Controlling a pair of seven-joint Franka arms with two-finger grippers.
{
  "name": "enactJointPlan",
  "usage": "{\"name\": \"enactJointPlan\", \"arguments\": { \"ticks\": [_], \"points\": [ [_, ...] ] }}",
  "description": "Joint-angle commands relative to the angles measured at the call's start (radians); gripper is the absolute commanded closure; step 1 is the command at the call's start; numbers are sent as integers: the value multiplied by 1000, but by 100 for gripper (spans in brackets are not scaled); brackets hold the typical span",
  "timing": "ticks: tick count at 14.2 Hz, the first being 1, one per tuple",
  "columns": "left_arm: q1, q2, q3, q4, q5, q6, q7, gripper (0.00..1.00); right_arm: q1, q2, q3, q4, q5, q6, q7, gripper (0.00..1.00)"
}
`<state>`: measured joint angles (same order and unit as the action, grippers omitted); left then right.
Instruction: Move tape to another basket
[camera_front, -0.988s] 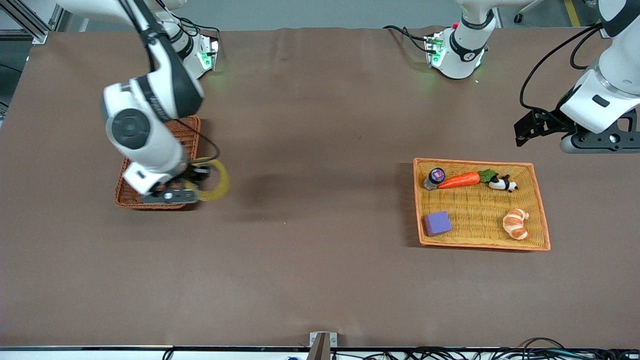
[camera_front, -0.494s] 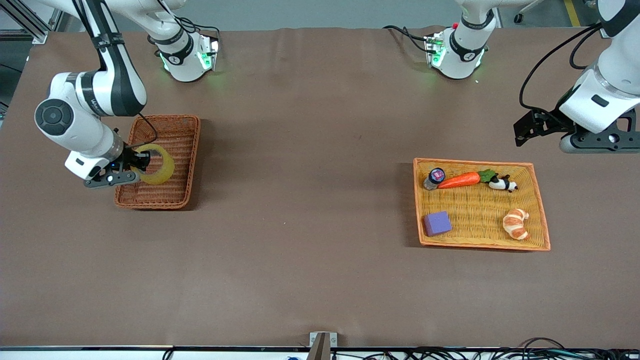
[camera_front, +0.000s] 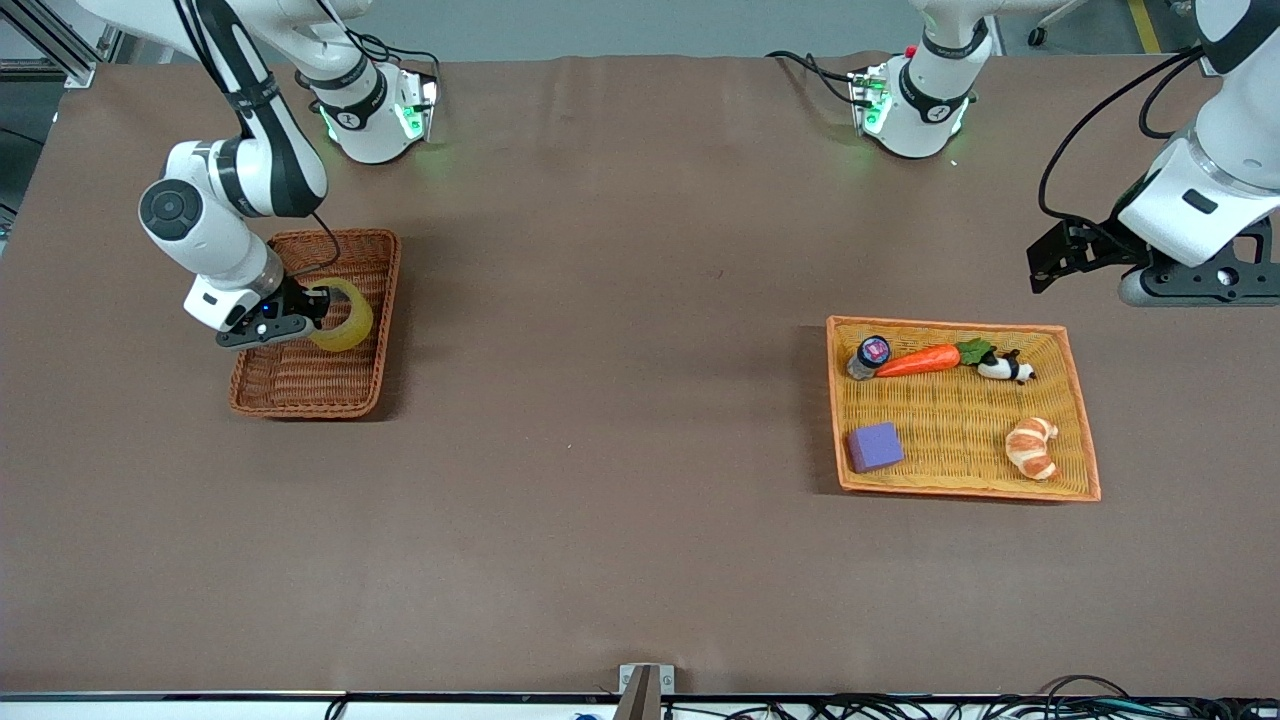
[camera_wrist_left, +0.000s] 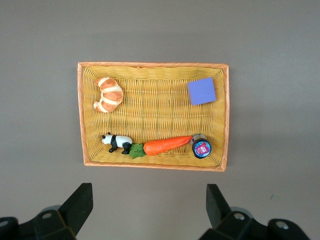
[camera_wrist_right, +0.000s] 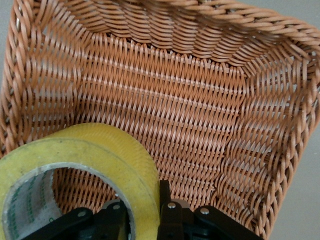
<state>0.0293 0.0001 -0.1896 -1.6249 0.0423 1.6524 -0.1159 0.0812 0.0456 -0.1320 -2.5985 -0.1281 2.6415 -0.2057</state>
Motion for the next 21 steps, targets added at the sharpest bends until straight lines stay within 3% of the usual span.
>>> {"name": "enactJointPlan", "arguments": {
  "ticks": [1,5,6,7,8,9,10,12,16,21],
  "points": [
    [6,-8,-7,14,-13,1,9,0,0,-9,-29,-35,21,51,-60,95],
    [4,-8,-11,20,-13,0,10,0,0,36,-32,-35,19,100,-63,92],
    [6,-8,-14,25,-12,0,10,0,2,40,-34,-35,19,100,-63,87],
    [6,-6,-14,28,-12,0,10,0,2,40,-32,-34,21,94,-61,71],
    [8,-8,-13,34,-12,-2,12,0,2,40,-32,-32,19,87,-60,45],
    [8,-6,-13,39,-12,-3,10,0,0,36,-35,-26,19,86,-58,10],
    [6,-6,-13,42,-10,-3,7,0,0,31,-35,-17,19,74,-57,0],
    [8,-8,-13,43,-9,-3,5,0,3,-7,-41,62,21,-65,-52,0],
    [6,-6,-13,59,-4,-16,5,0,-9,-116,-40,328,24,-426,-40,0],
    [6,-8,-14,60,-6,-32,7,0,-50,-115,12,735,33,-825,123,0]
  ]
}}
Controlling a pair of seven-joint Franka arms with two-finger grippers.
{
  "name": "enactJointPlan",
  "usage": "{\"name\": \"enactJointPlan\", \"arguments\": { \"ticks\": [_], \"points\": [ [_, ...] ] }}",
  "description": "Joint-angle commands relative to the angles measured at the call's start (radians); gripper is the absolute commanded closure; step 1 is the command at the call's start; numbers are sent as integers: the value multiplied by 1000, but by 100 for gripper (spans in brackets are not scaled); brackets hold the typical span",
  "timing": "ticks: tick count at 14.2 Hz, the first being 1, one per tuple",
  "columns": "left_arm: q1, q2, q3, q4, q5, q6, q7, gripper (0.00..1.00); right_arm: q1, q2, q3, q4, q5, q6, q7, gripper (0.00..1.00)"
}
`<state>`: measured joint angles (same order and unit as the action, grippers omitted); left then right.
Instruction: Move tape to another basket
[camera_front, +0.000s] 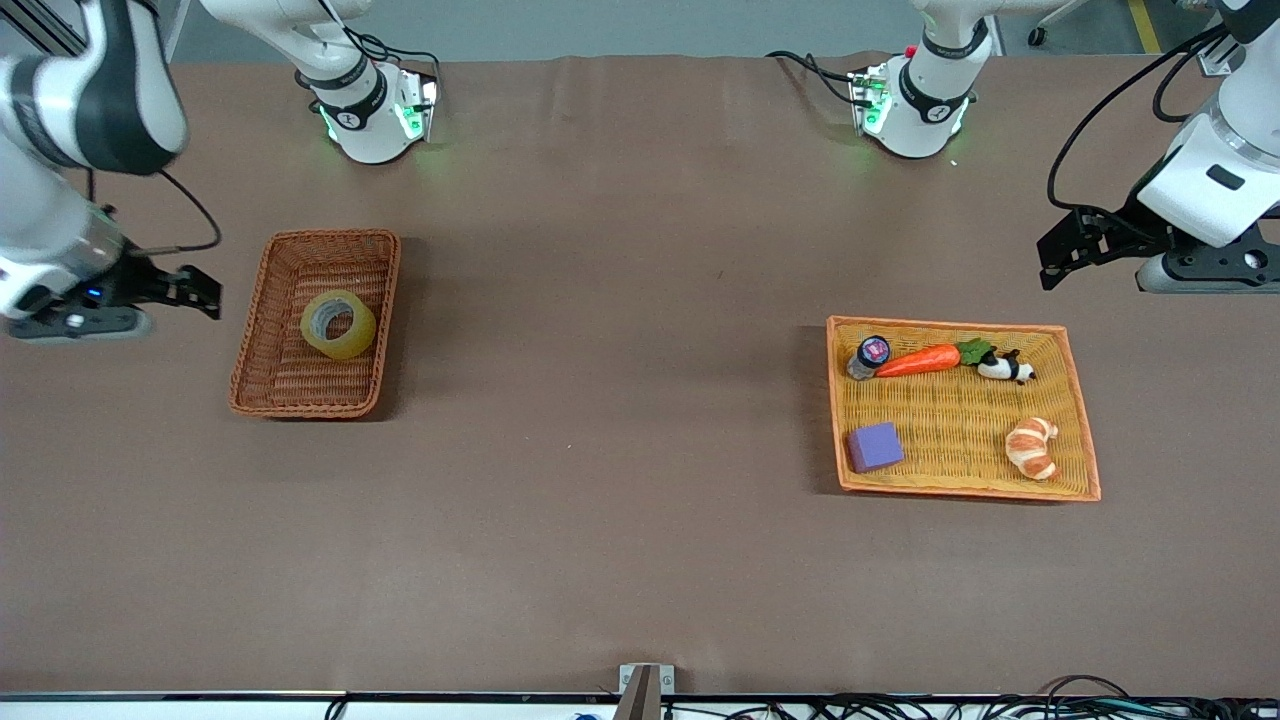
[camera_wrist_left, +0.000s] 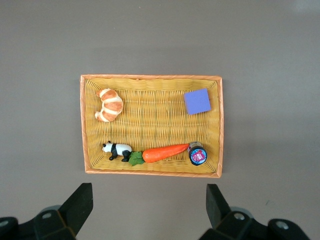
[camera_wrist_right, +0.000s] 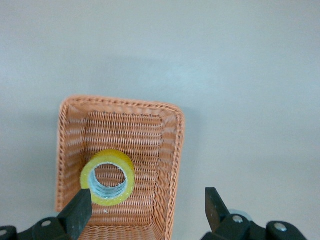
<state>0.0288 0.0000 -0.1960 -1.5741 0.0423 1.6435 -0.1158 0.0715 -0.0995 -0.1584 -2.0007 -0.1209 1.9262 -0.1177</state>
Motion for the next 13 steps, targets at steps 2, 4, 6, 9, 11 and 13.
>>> {"name": "enactJointPlan", "arguments": {
  "ticks": [2,4,6,9,11,13],
  "points": [
    [8,-9,-8,9,-5,-25,8,0,-68,44,69,317,128,-249,97,0],
    [8,-9,-8,12,-5,-27,8,0,-108,86,129,448,136,-367,189,0],
    [8,-9,-8,13,-7,-27,8,0,-133,90,181,480,138,-388,194,0],
    [8,-9,-8,13,-7,-27,10,0,-102,107,160,511,129,-380,185,0],
    [8,-9,-8,20,-9,-27,10,0,-98,103,138,510,132,-386,184,0],
    [8,-8,-8,26,-9,-27,8,0,-99,103,138,508,132,-388,182,0]
  ]
}}
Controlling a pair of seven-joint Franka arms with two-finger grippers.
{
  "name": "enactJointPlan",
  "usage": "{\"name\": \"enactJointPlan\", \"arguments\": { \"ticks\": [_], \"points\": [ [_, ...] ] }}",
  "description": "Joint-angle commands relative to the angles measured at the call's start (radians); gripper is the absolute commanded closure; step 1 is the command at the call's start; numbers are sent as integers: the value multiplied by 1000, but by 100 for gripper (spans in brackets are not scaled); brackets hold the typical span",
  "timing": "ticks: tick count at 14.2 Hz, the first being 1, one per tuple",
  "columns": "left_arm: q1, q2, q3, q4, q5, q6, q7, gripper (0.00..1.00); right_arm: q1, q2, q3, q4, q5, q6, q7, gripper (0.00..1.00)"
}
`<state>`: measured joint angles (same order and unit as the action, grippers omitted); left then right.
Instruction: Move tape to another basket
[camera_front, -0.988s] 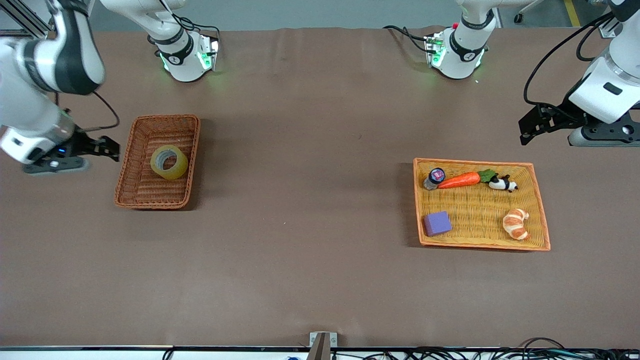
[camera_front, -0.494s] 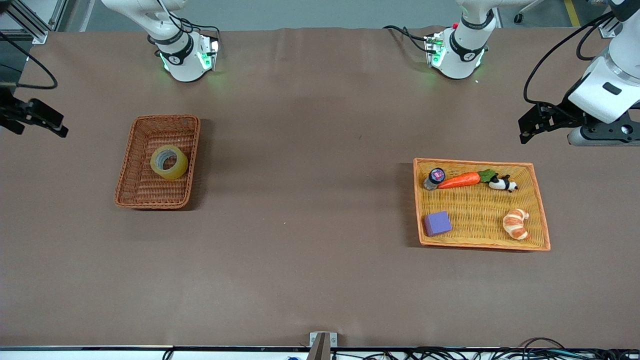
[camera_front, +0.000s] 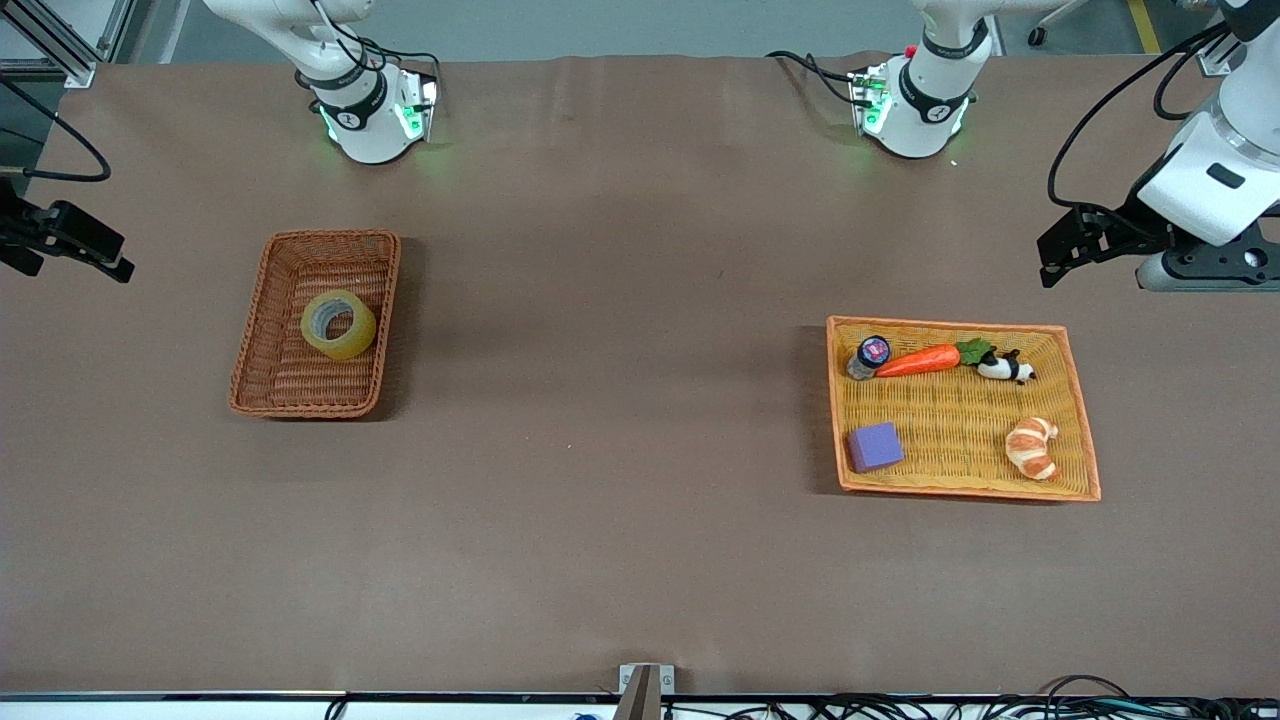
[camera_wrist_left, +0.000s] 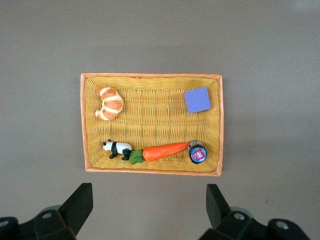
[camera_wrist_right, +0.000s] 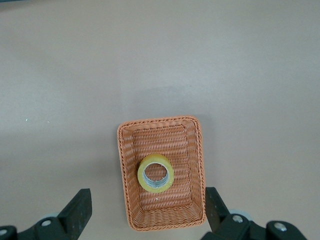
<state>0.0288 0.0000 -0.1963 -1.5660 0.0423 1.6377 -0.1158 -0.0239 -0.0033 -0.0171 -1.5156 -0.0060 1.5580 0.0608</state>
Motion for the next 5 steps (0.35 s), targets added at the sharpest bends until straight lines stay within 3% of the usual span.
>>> {"name": "enactJointPlan", "arguments": {
  "ticks": [1,5],
  "points": [
    [7,-8,-8,18,-10,-21,8,0,-2,6,-3,21,17,-19,4,0],
    [7,-8,-8,17,-10,-21,8,0,-2,6,-4,15,17,-21,-18,0]
  ]
}}
